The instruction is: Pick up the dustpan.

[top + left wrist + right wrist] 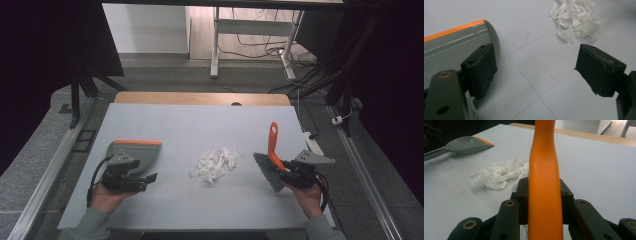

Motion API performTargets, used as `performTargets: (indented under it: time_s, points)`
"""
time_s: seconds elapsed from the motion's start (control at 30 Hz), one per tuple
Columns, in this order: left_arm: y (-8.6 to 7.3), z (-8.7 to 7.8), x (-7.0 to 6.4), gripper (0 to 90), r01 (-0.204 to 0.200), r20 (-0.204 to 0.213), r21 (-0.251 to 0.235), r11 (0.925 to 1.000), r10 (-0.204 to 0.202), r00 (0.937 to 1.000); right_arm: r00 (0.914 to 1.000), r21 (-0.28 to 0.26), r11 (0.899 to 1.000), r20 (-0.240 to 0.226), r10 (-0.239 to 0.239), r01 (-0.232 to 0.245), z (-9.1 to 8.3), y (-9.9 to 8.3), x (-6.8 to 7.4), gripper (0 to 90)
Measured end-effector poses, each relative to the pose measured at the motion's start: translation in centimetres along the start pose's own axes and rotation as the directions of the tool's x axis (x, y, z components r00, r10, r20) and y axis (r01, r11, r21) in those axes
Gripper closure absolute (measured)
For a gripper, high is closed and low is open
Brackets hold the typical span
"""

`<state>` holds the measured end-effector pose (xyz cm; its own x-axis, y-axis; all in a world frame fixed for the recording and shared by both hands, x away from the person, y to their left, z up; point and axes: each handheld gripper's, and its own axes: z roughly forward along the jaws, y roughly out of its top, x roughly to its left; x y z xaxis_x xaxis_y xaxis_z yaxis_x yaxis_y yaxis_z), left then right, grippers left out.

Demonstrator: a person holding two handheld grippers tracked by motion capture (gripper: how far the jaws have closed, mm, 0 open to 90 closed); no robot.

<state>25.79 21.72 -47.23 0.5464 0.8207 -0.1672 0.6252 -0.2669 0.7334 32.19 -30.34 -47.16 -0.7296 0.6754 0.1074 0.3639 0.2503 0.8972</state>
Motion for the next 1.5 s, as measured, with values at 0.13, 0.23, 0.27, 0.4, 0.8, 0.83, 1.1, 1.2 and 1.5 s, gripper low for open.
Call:
performTargets:
  time_s: [0.13,0.23,0.27,0.4,0.8,0.83,1.1,1.2,1.5]
  points:
    - [0.7,-0.5,-0.6,17.8,-0.012,-0.014,0.013,0.9998,0.012,0.9998,1.0,-0.002,1.0,0.005,-0.001,0.001,-0.2,-0.1,0.2,70.1]
    - [1.4,-0.9,-1.2,17.8,-0.026,-0.019,0.033,0.9991,0.027,0.9995,1.0,-0.005,1.0,0.006,0.003,-0.003,-0.4,-0.1,0.2,70.1]
    - [1.4,-0.9,-1.2,17.7,-0.026,-0.019,0.033,0.9991,0.027,0.9995,1.0,-0.004,1.0,0.006,0.001,-0.001,-0.4,-0.1,0.2,70.1]
    - [2.6,-1.7,-1.4,17.3,-0.017,-0.055,0.093,0.9956,0.022,0.9983,1.0,-0.008,1.0,0.001,0.002,-0.002,-0.4,-0.1,0.3,70.0]
    - [2.5,-2.8,1.0,15.1,0.087,-0.146,0.181,0.9796,-0.061,0.9874,1.0,-0.008,1.0,-0.002,-0.002,0.002,-0.3,0.0,0.3,70.0]
    - [2.5,-2.8,1.0,15.0,0.087,-0.146,0.181,0.9796,-0.061,0.9874,1.0,-0.007,1.0,0.003,-0.001,0.001,-0.3,0.0,0.3,70.0]
    - [1.6,-1.8,3.1,12.2,0.158,-0.217,0.253,0.9545,-0.103,0.9706,0.9999,-0.012,1.0,0.013,0.008,-0.008,-0.2,0.0,0.2,70.0]
    - [1.1,-1.6,3.5,12.5,0.187,-0.248,0.269,0.9447,-0.119,0.9615,0.9999,-0.003,1.0,0.01,0.001,-0.001,-0.1,-0.1,0.3,70.1]
    - [-0.6,-0.9,4.2,11.7,0.256,-0.264,0.293,0.921,-0.18,0.9477,0.9998,-0.002,1.0,0.021,0.005,-0.005,0.0,-0.2,0.3,70.1]
